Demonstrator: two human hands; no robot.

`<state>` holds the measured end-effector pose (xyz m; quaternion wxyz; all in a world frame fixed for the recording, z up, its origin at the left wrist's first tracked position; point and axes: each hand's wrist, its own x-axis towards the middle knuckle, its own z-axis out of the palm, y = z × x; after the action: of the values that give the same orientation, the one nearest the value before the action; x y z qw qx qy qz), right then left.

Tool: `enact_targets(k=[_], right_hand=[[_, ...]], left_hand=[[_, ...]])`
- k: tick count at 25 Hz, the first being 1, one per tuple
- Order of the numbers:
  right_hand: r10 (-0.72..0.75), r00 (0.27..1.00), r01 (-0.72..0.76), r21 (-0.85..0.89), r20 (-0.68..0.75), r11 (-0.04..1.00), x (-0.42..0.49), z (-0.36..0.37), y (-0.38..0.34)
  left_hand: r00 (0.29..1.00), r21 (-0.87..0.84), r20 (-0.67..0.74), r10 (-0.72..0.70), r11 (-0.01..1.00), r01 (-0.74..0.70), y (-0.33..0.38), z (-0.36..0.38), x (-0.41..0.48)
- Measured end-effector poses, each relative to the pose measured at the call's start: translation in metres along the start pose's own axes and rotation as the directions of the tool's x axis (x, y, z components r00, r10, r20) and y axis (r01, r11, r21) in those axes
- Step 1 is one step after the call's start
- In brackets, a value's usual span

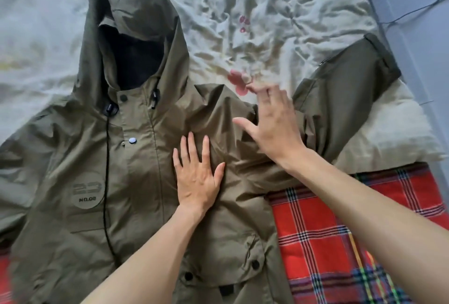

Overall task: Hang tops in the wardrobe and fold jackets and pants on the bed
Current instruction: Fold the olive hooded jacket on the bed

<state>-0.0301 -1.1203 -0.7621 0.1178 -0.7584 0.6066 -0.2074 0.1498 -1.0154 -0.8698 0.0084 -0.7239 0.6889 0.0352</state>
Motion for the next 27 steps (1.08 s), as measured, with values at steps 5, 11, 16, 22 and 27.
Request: enact_targets(k=[5, 11, 16, 22, 27], right_hand=[[0.184, 0.911, -0.039, -0.368, 0.369, 0.929, 0.055, 0.046, 0.013], [0.062, 0.974, -0.07, 0.03, 0.219, 0.997, 0.069, 0.03, -0.008], [-0.257, 0.868, 0.301, -0.039, 0.426, 0.953, 0.1, 0.059, -0.028], [0.165, 0.888, -0.12, -0.129, 0.43, 0.984, 0.09, 0.083, -0.007], [0.009, 0.968, 0.04, -0.186, 0.252, 0.982, 0.092, 0.084, -0.017]], left_hand=[[1.0, 0.016, 0.023, -0.005, 1.0, 0.005, 0.0, -0.002, 0.006], [0.95, -0.295, -0.288, -0.12, 0.955, 0.031, -0.038, -0.058, 0.054], [0.979, -0.091, -0.144, -0.142, 0.987, 0.13, -0.077, -0.032, 0.124], [0.972, -0.127, -0.194, -0.131, 0.986, 0.107, -0.084, -0.006, 0.122], [0.984, -0.01, -0.139, -0.11, 0.994, 0.11, -0.088, -0.001, 0.128]])
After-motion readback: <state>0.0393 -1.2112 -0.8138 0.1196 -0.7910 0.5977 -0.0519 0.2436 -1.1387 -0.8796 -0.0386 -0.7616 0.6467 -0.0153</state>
